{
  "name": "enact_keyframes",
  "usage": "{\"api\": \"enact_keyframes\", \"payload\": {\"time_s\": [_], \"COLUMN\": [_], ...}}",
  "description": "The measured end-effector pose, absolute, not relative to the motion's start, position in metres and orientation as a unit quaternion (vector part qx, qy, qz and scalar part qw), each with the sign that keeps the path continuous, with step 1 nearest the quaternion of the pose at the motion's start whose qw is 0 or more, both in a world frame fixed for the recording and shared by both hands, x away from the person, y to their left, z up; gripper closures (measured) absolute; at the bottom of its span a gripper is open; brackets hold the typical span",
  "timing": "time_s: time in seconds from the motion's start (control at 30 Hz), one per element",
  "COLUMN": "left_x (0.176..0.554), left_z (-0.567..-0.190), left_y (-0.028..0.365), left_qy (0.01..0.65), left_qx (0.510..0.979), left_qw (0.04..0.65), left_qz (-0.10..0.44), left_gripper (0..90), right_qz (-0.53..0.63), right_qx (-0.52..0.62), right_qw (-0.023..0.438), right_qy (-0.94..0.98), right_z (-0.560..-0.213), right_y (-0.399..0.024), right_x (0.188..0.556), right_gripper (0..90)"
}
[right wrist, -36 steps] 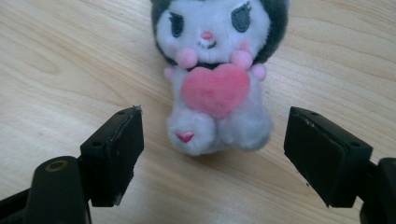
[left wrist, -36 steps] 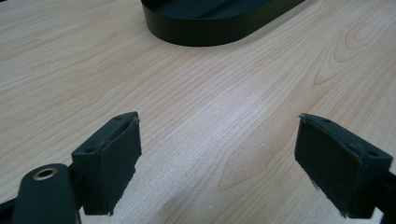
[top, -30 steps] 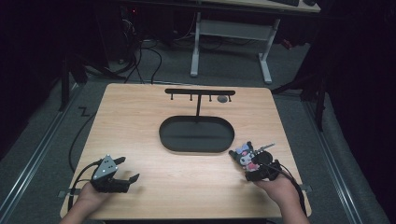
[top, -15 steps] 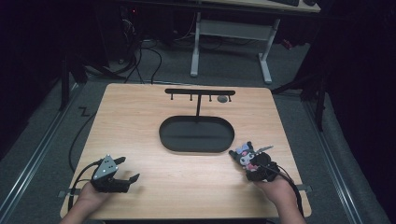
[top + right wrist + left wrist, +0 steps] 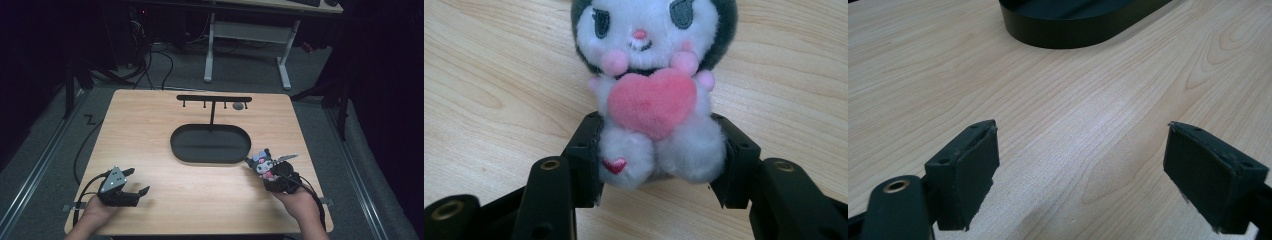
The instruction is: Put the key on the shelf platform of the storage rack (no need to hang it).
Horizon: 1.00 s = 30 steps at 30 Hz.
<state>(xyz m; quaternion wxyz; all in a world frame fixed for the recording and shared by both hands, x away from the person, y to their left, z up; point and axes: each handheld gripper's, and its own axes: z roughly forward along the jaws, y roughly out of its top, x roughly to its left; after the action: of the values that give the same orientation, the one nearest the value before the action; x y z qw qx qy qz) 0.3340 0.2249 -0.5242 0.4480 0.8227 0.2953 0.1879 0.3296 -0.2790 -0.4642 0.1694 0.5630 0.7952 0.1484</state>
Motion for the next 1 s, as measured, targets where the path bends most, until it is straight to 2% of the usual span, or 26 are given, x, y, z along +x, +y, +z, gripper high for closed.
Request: {"api": "enact_keyframes", "payload": {"time_s": [0.5, 1.0], "left_x": [0.333, 0.334], "left_z": [-0.524, -0.524], "left_y": [0.225, 0.225], "left_qy": [0.294, 0.294], "left_qx": [0.823, 0.823], "left_qw": [0.448, 0.449], "left_qz": [0.187, 0.185], "left_gripper": [15.6, 15.5], "right_qz": [0.168, 0.184], "right_qx": [0.553, 0.546], "right_qw": [0.165, 0.167], "right_qy": [0.799, 0.8], "right_z": [-0.446, -0.434], "right_y": [-0.264, -0.247], "right_x": [0.327, 0.342], "right_gripper": [47.8, 47.9]}}
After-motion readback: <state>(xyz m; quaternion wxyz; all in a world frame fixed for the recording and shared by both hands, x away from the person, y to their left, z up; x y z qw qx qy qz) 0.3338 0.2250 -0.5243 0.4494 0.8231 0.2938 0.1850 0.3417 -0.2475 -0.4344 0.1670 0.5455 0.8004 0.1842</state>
